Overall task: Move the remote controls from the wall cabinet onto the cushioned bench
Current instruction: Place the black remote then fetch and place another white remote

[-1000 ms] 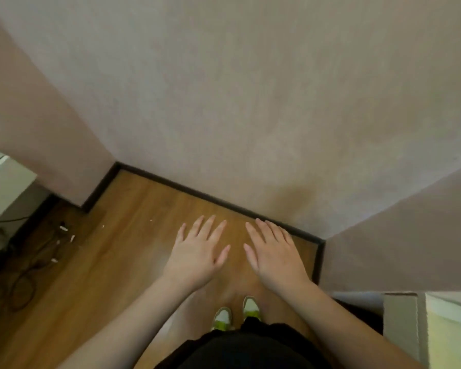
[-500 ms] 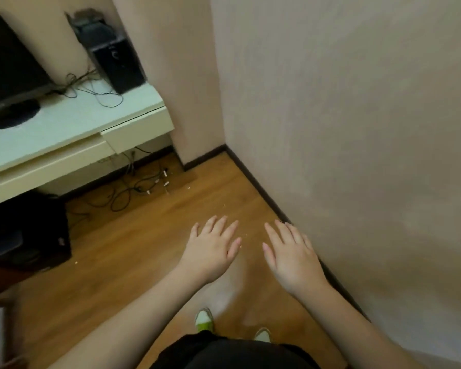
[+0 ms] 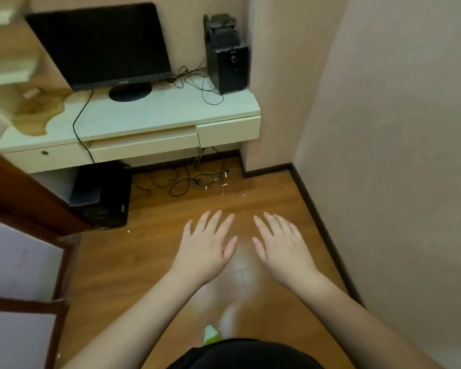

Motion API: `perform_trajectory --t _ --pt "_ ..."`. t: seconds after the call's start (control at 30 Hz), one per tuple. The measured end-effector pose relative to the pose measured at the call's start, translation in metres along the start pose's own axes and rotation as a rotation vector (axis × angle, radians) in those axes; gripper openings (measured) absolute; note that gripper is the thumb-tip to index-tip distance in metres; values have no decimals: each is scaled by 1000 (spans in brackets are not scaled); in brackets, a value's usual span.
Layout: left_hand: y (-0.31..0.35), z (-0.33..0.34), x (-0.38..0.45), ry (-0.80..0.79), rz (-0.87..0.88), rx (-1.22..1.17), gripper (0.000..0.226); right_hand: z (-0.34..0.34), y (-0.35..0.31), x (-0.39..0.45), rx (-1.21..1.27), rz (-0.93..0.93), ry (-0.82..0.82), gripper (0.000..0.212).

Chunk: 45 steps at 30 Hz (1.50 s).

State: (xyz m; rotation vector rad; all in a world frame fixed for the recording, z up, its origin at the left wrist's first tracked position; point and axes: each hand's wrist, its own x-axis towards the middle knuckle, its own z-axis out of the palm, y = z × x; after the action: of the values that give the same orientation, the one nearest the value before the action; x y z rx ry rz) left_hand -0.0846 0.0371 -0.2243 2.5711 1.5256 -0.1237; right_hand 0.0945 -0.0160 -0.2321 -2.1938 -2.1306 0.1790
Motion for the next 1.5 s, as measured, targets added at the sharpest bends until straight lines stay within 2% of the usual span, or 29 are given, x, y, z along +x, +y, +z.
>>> perform_trajectory --t 0.2,0.37,0.57,0.8,1.03,1.13,1.27,1.5 --pt "-71 -21 4 12 -86 -45 61 -6 -53 58 7 -119 -1 55" --pt "-96 -29 23 81 -118 -52 68 -17 -61 101 60 -196 -21 51" --pt "-90 -35 81 93 -155 -61 61 -29 -30 149 42 -202 22 50" --pt "-66 -76 164 87 -177 -23 55 -56 26 213 47 -212 16 53" --pt "-55 -116 223 144 -189 39 61 -89 57 273 -1 -222 64 61" --pt "-59 -133 244 184 -185 56 65 -103 58 296 -23 -224 92 56" --pt "-74 -151 271 205 -179 44 58 -116 49 331 -23 -217 101 56" --pt "-129 -173 307 231 -142 21 54 -131 3 397 -68 -241 148 47"
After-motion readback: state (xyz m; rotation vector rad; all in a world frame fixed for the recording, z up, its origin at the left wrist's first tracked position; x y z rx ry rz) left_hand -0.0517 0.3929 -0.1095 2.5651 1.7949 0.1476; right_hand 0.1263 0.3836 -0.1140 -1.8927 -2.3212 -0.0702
